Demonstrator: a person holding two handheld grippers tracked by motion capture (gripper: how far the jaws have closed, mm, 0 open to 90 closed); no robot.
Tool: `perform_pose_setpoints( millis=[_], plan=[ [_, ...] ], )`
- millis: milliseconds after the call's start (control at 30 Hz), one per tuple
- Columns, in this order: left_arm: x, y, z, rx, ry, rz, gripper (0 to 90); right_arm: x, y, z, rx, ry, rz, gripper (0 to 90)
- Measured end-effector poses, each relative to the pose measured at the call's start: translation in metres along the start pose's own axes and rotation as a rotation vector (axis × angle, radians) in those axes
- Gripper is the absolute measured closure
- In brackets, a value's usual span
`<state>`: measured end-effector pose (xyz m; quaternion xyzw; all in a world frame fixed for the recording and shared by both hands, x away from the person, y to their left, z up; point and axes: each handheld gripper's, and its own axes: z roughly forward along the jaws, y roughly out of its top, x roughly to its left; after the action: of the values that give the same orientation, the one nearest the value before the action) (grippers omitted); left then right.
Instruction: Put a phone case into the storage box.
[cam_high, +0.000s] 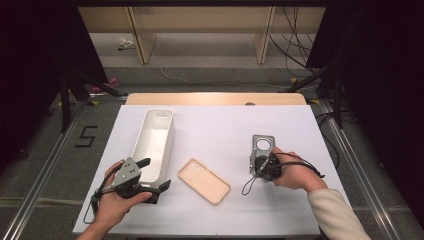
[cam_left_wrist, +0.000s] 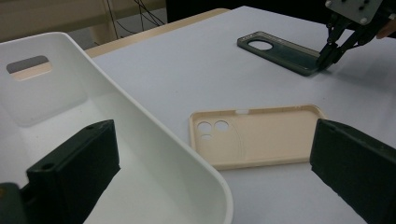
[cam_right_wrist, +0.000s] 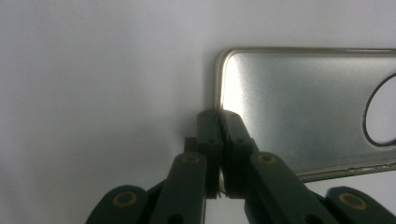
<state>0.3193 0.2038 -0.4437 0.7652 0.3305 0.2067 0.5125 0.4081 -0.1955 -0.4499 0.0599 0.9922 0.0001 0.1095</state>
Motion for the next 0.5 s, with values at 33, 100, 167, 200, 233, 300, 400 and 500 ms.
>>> perform_pose_setpoints(
  millis=[33, 100, 167, 200, 233, 300, 400, 500],
  plan=[
    [0.0001, 0.0001, 0.0000, -0.001, -0.001, 0.001, 0.9, 0.0000, 0.0000, -0.0001, -0.003, 0.004, 0.000, 88.0],
    [0.0003, 0.0000, -0.0001, -0.001, 0.000, 0.001, 0.9, 0.0000, 0.0000, -0.0012, -0.009, -0.004, 0.002, 88.2],
    [0.0003, 0.0000, -0.0002, -0.001, 0.000, -0.001, 0.9, 0.0002, 0.0001, -0.0022, -0.016, -0.006, 0.008, 88.3],
    [0.0002, 0.0000, -0.0002, -0.002, 0.000, -0.001, 0.9, 0.0002, 0.0002, -0.0031, -0.019, -0.011, 0.008, 88.4],
    [0.0002, 0.0001, -0.0003, -0.002, 0.000, 0.000, 0.9, 0.0003, 0.0003, -0.0039, -0.019, -0.015, 0.009, 88.4],
    [0.0002, 0.0000, -0.0002, -0.002, 0.000, 0.000, 0.9, 0.0003, 0.0004, -0.0052, -0.031, -0.015, 0.016, 88.4],
    [0.0004, 0.0002, -0.0004, -0.003, 0.001, 0.000, 0.9, 0.0005, 0.0007, -0.0072, -0.048, -0.021, 0.023, 88.4],
    [0.0002, 0.0001, -0.0004, -0.002, 0.001, 0.000, 0.9, 0.0011, 0.0012, -0.0100, -0.069, -0.027, 0.028, 88.4]
  ],
)
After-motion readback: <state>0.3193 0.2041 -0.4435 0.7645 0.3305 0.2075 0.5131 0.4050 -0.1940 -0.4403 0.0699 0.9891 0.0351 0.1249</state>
